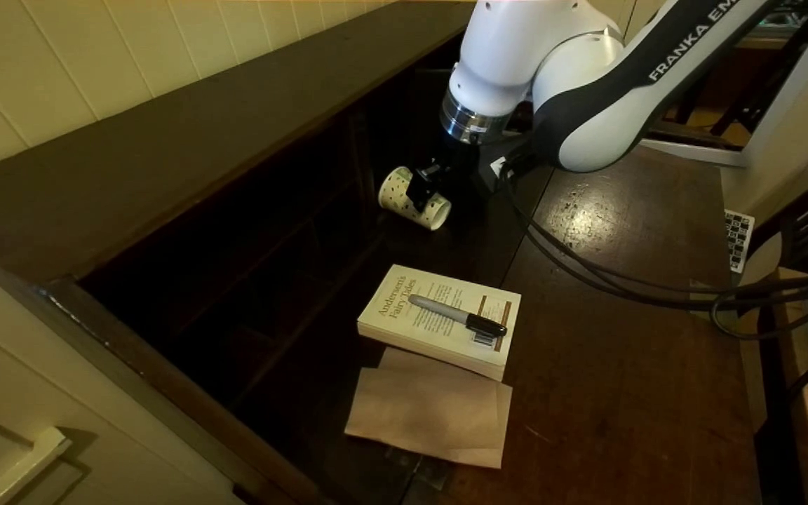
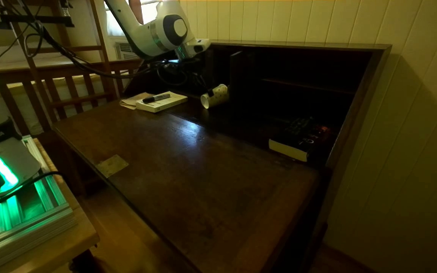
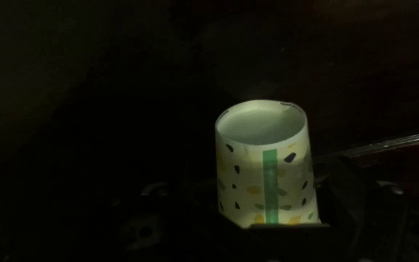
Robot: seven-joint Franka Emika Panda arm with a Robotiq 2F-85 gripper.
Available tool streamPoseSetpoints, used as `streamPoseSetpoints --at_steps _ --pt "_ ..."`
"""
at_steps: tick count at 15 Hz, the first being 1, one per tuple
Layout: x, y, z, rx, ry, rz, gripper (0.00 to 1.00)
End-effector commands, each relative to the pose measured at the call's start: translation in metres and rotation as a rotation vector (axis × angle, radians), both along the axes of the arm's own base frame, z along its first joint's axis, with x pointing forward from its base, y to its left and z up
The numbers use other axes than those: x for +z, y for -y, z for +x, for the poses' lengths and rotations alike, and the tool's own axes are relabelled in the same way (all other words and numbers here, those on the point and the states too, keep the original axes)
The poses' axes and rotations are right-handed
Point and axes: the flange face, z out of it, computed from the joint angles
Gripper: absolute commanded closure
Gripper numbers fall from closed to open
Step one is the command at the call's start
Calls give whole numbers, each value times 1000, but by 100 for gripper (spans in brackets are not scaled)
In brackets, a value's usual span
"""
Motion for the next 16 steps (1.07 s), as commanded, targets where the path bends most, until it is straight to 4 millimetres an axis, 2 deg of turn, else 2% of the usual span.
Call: streamPoseSetpoints --at_steps 1,6,7,16 --pt "-7 -1 7 16 -2 10 2" --pt "-14 -3 6 21 -19 10 28" --pt "-14 -3 6 22 -24 9 26" --pt "-14 -12 2 64 -88 -1 35"
